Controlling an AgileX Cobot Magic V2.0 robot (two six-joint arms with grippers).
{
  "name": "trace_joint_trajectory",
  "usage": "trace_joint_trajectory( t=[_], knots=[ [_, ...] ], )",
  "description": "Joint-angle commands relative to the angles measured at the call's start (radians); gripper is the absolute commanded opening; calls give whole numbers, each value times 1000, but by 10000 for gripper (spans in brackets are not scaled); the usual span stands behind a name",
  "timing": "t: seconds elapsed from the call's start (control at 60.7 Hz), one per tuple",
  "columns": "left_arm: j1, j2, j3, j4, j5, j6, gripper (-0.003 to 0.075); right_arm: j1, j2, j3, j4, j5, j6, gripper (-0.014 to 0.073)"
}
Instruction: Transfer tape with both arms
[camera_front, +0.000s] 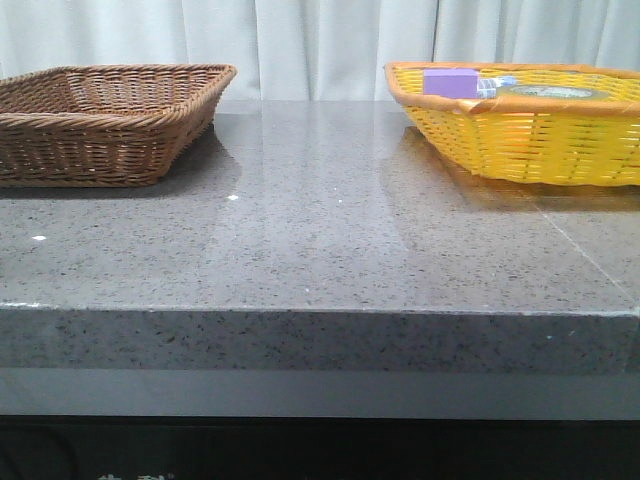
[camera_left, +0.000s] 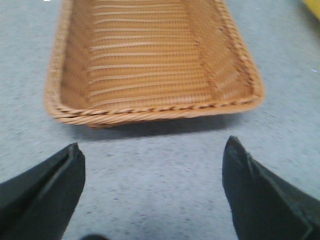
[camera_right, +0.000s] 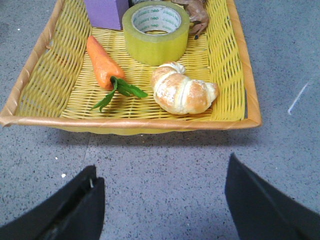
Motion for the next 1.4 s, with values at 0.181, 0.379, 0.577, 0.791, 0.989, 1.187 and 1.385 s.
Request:
trace_joint_trajectory(
  t=[0.181, 0.379, 0.577, 0.791, 0.989, 1.187, 1.385],
  knots=[
    [-244, -2, -37, -11, -96, 6, 565, -21, 223, -241, -11, -6, 41, 534],
    [-399, -2, -37, -8, -143, 6, 566, -56, 445, -440, -11, 71, 41, 534],
    [-461, -2, -37, -7, -192, 6, 566, -83, 675, -658, 26, 173, 29, 534],
    [-461, -2, -37, -7, -202, 6, 566, -83, 901, -863, 52, 211, 25, 534],
    [-461, -2, -37, -7, -202, 6, 566, -83, 1071, -1025, 106, 205, 25, 534],
    [-461, -2, -37, -7, -202, 6, 566, -83, 1214, -1160, 106, 209, 25, 534],
    [-461, -2, -37, -7, -202, 6, 566, -83, 1300, -1218, 106, 203, 17, 534]
  ],
)
